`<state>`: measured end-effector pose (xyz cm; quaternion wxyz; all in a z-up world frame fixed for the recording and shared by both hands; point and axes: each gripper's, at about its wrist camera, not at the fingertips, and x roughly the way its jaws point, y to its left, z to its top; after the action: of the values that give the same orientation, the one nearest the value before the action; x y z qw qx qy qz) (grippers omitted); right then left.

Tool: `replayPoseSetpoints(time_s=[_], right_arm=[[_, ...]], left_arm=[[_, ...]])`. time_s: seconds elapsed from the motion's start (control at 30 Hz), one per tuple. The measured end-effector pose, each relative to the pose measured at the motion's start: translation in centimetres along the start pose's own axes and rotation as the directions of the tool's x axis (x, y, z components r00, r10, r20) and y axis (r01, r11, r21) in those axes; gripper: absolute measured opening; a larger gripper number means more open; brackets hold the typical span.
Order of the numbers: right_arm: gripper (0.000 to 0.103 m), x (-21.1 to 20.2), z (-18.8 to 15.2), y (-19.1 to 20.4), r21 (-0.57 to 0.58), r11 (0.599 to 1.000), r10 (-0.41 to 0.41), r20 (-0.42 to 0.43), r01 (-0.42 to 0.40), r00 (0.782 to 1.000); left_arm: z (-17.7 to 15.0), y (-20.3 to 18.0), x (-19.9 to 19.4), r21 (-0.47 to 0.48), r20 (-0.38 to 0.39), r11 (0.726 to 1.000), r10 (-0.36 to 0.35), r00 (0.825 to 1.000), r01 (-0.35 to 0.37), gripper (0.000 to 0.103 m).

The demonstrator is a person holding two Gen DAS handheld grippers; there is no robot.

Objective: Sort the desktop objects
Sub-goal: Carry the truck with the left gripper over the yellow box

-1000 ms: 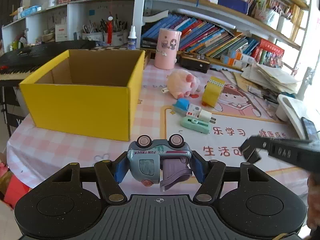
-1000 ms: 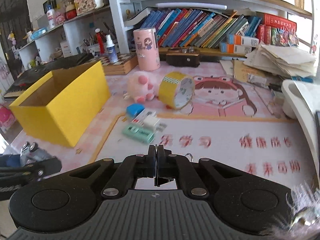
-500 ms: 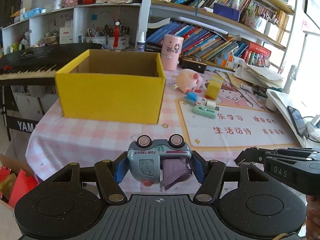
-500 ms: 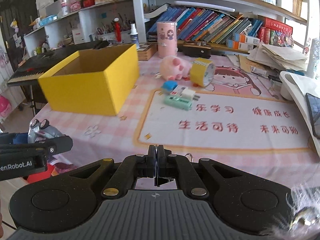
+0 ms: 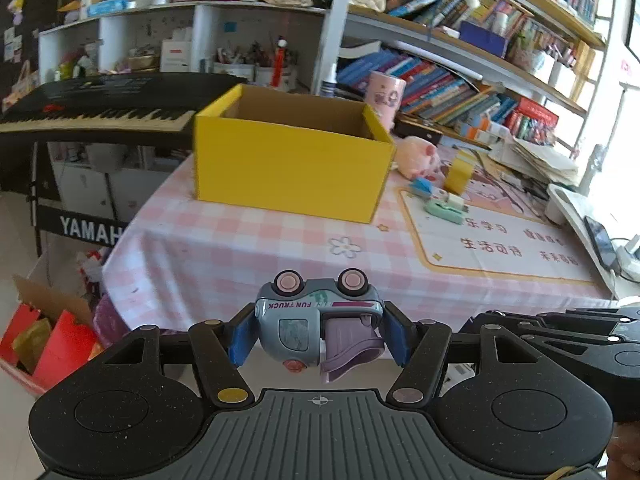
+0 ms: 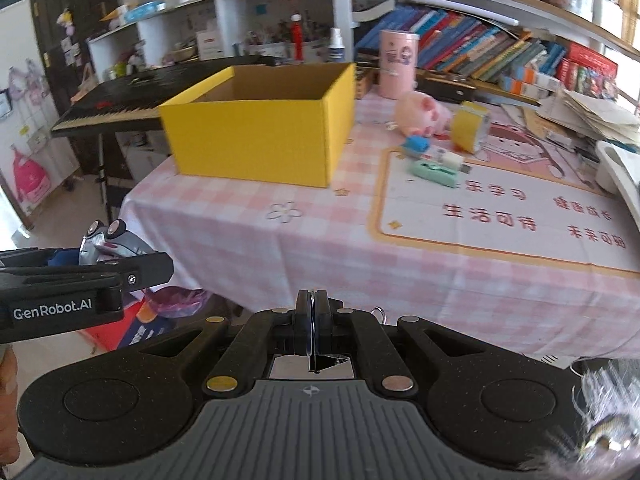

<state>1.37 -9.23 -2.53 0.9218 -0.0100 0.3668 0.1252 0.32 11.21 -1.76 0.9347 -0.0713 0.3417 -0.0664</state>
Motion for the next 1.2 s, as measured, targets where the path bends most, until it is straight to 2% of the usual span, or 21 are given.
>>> replayPoseSetpoints(time_s=[0.5,0.97,1.2], right_arm=[[0.002,0.6,1.3,4.0,-0.069,0.996,0.064,0.021,-0.063,0.998],[0.002,1.8,3.1,4.9,-0.084,0.99,0.116,0.023,-0.114,0.993],[0.002,3.0,5.3,4.9,-0.085,0.983,0.166,0.037,-0.162,0.986]], left_arm=[[0.6,2.9,-1.2,-0.028,0.045,0.999,0.041,0.998,-0.04,0.064],[2.4,4.0,-0.8,-0.033,0.069,0.996,0.081,0.994,-0.079,0.064],[4.6,4.4,0.3,-0.031,0.087,0.994,0.105,0.991,-0.103,0.064]])
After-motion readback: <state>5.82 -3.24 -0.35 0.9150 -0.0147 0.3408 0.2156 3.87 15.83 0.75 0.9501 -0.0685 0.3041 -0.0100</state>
